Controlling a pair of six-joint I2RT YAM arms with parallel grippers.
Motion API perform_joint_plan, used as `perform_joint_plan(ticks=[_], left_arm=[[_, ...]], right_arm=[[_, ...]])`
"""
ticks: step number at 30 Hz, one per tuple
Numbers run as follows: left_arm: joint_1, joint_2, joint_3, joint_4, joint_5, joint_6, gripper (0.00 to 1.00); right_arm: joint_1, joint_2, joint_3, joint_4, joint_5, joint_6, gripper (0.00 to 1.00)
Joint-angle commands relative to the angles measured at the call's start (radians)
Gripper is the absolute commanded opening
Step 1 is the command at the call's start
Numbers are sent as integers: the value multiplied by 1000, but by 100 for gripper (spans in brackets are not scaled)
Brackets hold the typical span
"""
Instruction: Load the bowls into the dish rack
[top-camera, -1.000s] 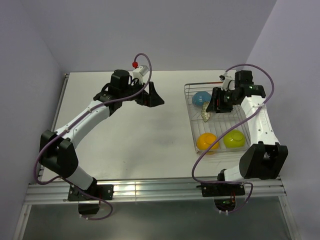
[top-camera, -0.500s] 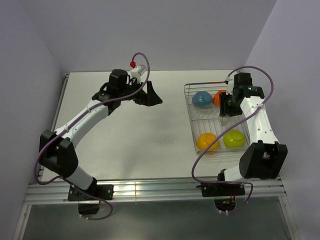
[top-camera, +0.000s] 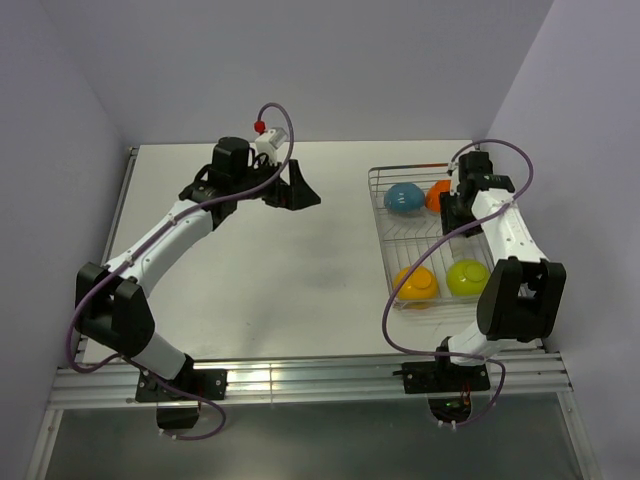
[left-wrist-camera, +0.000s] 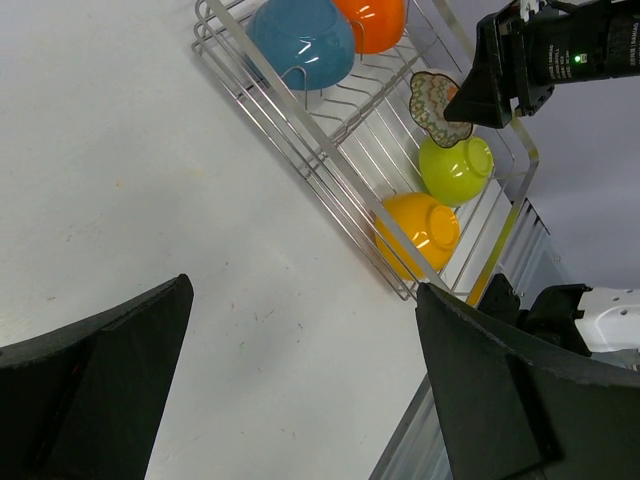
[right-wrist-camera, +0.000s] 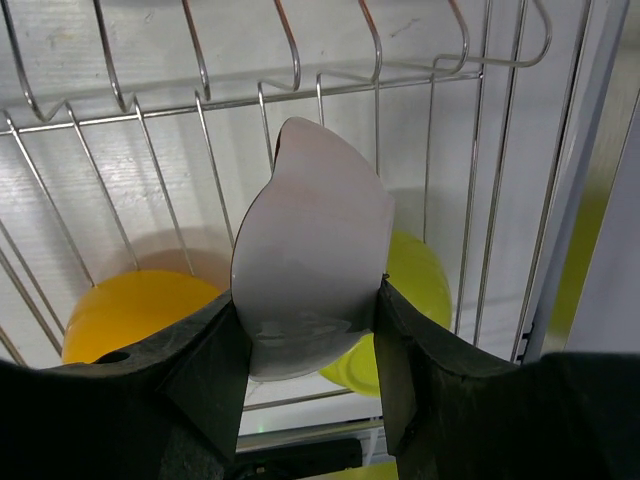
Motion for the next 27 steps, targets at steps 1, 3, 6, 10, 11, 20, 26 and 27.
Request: perform_joint_plan(ticks=[1,3,6,10,11,20,26,27], left_arm=[[12,-46,-8,36,19,0,99],[13,-41,-8,38,25,-3,100],[18,-32,-2,38,38,-12,100],[25,-31,-3,44,47,-20,99],[24,-31,-5,44,47,-21,99],[33,-31,-2,47,48,-22,100],[38,-32,-11,52,50,-23,99],[39,-32,-14,52,52,-25,99]], right_arm=[[-3,-4,-12,74,47,-15,0],[2,5,-23,79,53,-15,0],[5,13,-38,92,52,-15,0],[11,24,-50,109,58,-13,0],[12,25,-53,111,58,-13,0],[41,68,-47,120,67,7,0],[66,85,-52,132,87,17,0],[69,87,-52,132,89,19,0]])
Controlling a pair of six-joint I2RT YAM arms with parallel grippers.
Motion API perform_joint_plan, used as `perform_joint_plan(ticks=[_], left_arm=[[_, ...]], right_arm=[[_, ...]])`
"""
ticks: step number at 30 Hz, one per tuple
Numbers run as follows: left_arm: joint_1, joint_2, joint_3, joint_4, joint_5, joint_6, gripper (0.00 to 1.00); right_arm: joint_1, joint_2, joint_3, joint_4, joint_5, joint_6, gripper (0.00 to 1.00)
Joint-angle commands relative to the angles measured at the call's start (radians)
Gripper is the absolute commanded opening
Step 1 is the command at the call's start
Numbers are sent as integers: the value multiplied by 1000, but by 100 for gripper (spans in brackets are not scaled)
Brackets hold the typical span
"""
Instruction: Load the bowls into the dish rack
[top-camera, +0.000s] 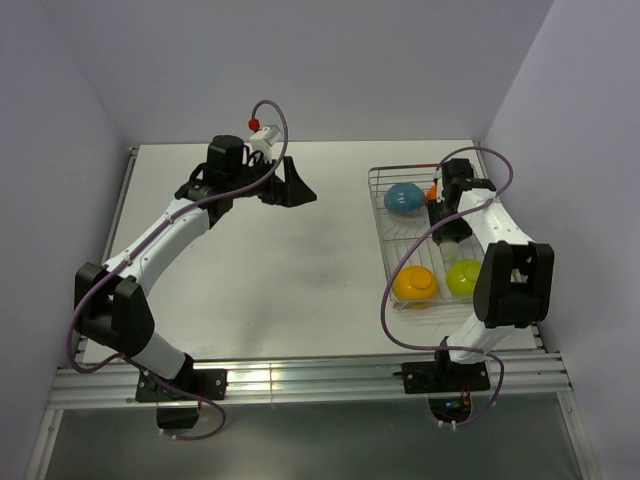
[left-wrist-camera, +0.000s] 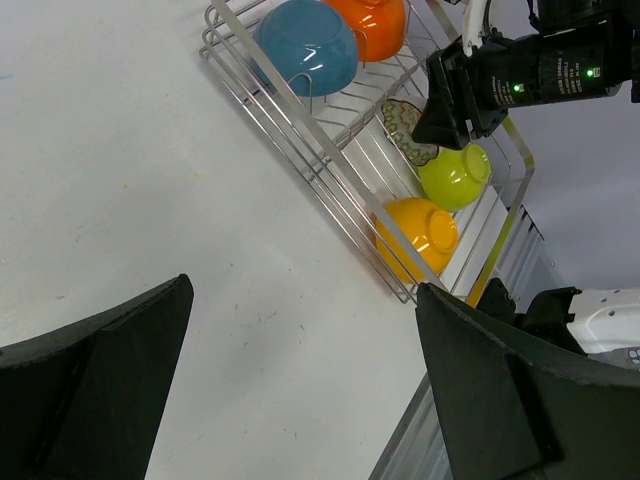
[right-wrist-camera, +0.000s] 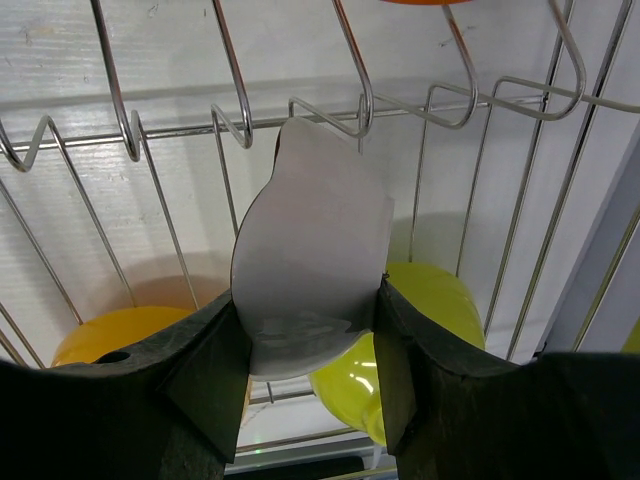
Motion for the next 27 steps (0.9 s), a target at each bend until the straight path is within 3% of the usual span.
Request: perform_joint_plan(ticks=[1,10,21,24,27], left_arm=[[5,-31,-13,45,26,-14,99],[9,-35,-20,52,28,-16,99],[11,-33,-21,57,29,-20,99],[12,-30,-20,62,31,-22,100],[12,-30,-20,60,31,-22,99]], right_arm=[[14,0,8,45,48,15,0],[48,43,31,5,57,44,0],[97,47,42,-6,71,68,14],[102,47,51,-14,68,71,21],[105,47,54,-20,57,73,35]])
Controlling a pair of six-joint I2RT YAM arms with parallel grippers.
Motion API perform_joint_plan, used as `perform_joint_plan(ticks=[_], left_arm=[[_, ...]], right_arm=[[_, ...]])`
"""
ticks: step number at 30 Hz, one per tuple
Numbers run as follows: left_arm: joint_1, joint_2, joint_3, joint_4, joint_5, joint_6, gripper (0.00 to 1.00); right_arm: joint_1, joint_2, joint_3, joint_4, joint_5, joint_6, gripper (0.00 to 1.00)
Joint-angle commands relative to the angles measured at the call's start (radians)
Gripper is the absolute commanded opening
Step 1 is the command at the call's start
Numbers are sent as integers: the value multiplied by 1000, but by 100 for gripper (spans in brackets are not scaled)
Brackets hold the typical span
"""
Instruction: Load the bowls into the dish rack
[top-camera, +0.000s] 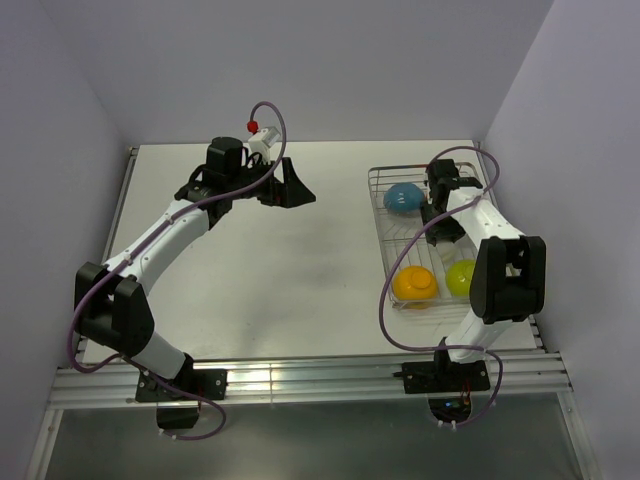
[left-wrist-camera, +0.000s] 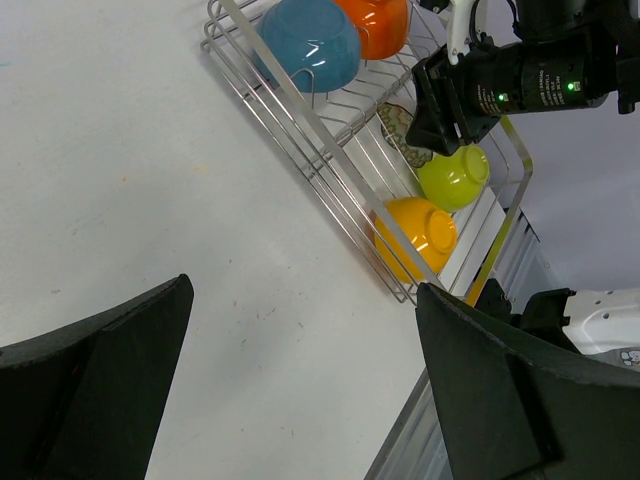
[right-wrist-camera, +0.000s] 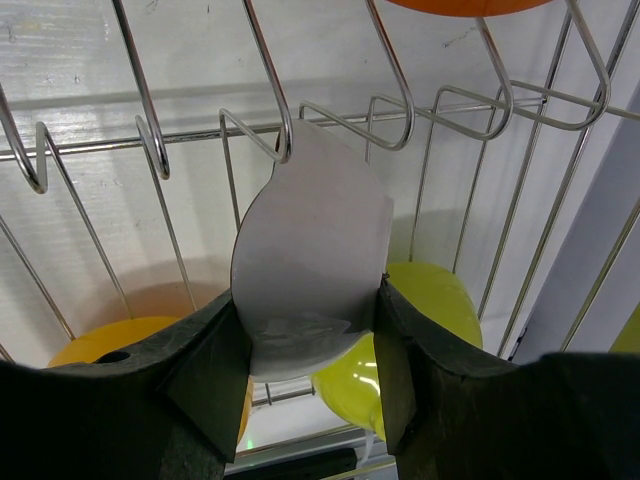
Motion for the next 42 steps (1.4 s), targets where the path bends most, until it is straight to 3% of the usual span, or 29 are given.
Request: perform_joint_plan(ticks=[1,3,5,6,10,11,34,42], left_arm=[[4,-28,1,48,23,-6,99],[4,-31,-3,49,23,-6,100],[4,-31,-3,53,23,-6,99],[4,-29,-3,49,23,-6,99],[4,-29,-5,53,23,-9,100],[4,-29,-5,54,25,-10,99],[4,-28,-2,51,25,-7,99],[6,-29,4,37,26,2,100]], right_arm=[[21,7,40,-13,-43,43,36],[23,6,40,-13,-47,43,49],[24,7,40,-14,-50,44,51],[24,6,40,-17,-55,44,58],[26,7,39,-19,-58,43,64],[24,9,37,-19,-58,43,72],[27,-5,68,-53,-172,56,76],[27,-55,146,-68,-210,52,77]])
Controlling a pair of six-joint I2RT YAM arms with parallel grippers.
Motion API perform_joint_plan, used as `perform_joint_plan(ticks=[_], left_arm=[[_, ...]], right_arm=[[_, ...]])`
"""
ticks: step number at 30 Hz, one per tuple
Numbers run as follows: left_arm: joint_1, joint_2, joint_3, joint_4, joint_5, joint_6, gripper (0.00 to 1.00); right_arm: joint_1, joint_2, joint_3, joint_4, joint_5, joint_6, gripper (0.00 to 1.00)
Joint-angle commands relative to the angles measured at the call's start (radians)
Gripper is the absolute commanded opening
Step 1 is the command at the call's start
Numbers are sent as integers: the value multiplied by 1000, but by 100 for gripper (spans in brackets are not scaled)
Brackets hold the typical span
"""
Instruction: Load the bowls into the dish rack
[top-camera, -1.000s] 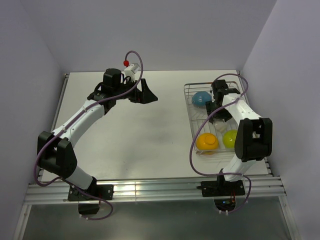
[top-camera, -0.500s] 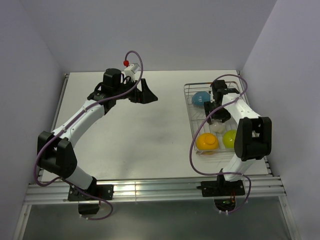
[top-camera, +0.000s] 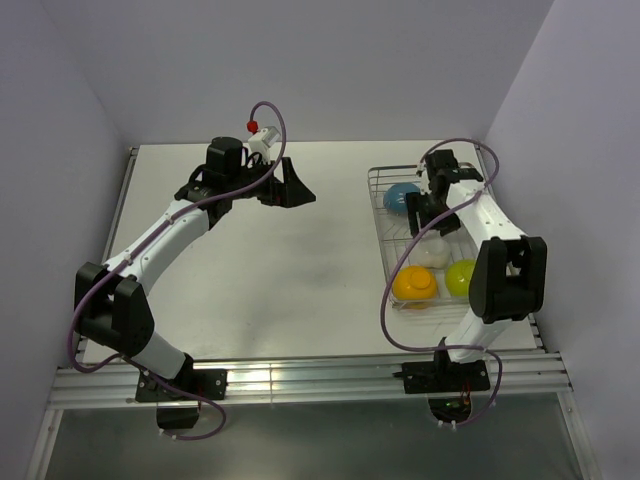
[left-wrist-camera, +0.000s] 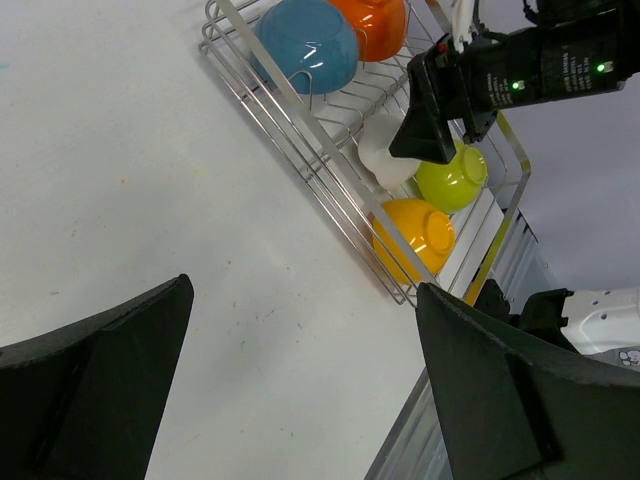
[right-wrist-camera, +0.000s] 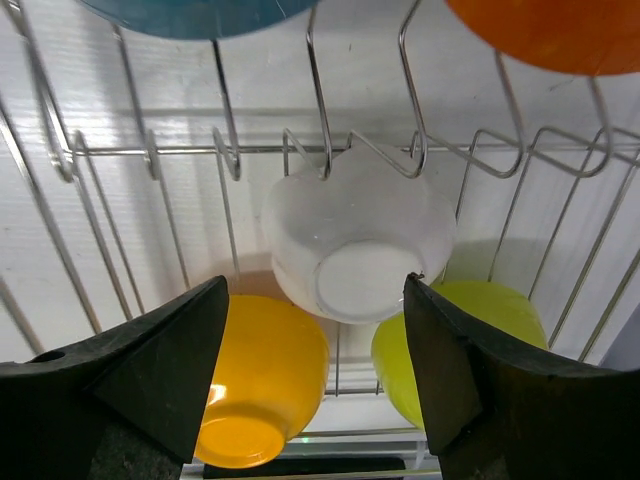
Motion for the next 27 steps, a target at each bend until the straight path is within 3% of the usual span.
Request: perform_joint_plan(ticks=[1,11,22,27], left_arm=[[6,-29,9,20,23,8,99],[39,8,108,-138,75,91,99],[175,-3,146,-296,97,175,99],[287,-73,89,-344,80,263,99]], right_arm=[[5,-81,74,-10,-29,-4,78],[2,-190,217,-3,-233,-33,100],[33,-284,252,76,-744,13,100],[131,-303,231,92,-723,5,100]])
